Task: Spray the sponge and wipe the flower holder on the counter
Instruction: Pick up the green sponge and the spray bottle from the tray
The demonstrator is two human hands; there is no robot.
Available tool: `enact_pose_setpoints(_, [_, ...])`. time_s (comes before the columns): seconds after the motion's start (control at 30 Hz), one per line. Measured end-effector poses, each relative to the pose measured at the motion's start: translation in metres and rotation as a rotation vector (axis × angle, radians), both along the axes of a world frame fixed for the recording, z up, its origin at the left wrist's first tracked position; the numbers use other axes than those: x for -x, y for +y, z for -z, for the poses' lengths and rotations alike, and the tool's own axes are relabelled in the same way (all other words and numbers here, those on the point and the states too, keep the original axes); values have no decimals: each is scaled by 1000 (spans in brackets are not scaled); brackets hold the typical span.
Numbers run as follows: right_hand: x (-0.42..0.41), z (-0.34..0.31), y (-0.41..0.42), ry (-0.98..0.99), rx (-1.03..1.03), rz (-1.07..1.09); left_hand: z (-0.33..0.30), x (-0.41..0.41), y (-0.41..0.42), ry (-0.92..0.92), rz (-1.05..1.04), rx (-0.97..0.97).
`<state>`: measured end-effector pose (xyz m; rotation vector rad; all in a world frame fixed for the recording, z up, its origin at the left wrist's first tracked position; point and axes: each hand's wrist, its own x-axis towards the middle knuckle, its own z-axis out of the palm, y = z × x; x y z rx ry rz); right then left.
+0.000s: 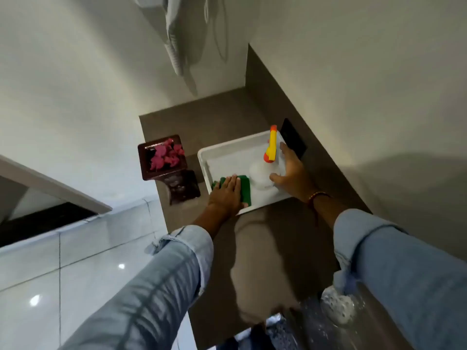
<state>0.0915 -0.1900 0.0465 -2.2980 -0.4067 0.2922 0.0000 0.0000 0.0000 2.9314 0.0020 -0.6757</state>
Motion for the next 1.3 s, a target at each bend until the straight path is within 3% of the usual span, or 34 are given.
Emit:
enact_pose_setpoints(0.2, [0,17,25,-46,7,-24,-7,-8,11,69,114,-61])
enact_pose_setpoints(0.4, [-3,25,39,-84,-178,93,-2,-5,13,-13,154,-139])
enact_pose_setpoints(0.63, [-15,22,47,-65,-404,274,8,-1,11,-110,126,-101])
enact_pose_setpoints(0.77, [-35,19,57,-39,-262,80,9,-5,13,-146,129,-110])
enact_pose_setpoints(0.9, [-37,7,65,-76,-291,86,-1,9,17,-337,111,-47])
enact_pose_setpoints(1.07, [-14,-34,75,-182,-332,68,-43,57,25,-592,16,114])
enact_pose_setpoints(1.3, [100,-70,113,-188,-435,82,-76,160,67,-523,-42,55])
